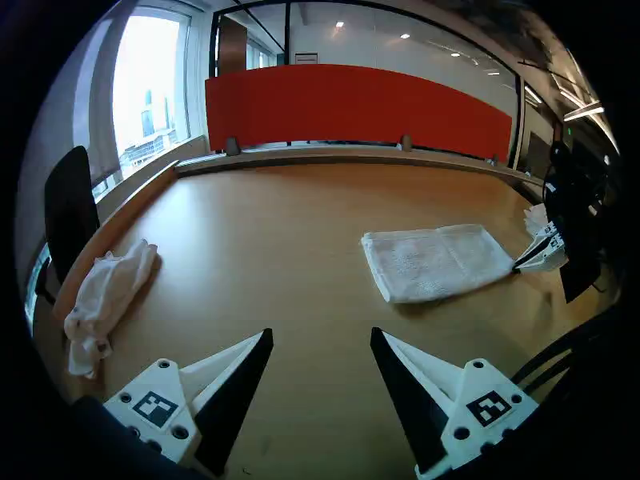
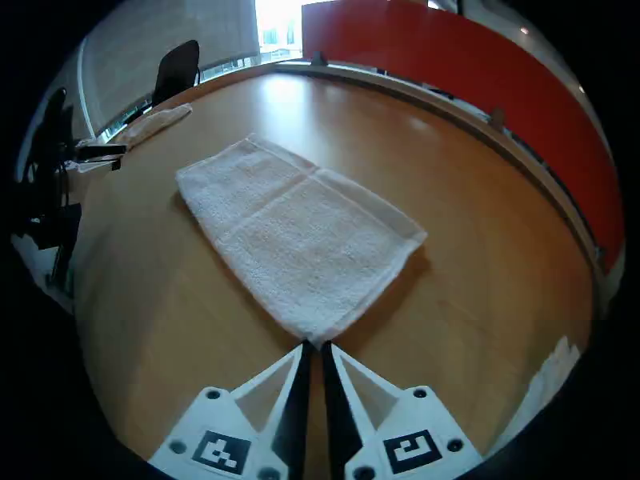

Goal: Fold towel

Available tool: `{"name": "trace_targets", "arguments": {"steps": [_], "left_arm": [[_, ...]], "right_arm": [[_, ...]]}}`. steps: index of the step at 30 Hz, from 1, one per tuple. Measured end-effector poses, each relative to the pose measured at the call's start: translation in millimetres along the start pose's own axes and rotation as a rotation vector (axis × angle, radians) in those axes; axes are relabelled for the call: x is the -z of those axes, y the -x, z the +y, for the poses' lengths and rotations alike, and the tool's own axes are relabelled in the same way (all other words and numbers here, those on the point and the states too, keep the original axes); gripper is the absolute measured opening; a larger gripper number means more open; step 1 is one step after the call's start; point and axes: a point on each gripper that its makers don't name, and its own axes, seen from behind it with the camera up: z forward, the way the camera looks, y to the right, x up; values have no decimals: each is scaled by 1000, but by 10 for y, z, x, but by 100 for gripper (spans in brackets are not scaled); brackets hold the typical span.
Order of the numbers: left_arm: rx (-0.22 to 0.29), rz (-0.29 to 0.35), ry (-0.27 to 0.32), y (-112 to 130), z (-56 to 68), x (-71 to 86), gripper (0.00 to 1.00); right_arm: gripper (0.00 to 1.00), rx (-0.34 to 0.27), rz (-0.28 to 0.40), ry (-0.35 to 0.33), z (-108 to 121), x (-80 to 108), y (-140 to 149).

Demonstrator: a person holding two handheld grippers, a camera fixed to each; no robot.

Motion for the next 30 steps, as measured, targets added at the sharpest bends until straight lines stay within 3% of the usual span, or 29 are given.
{"name": "trace_targets", "arguments": {"steps": [14,30], "left_arm": [[1,8,0,-31,-32,29,90],[6,14,4,-57,-39,73,90]], "right_arm": [[4,7,73,23,-33,155,-313],[4,54,165,73,-35,547,-770]]}}
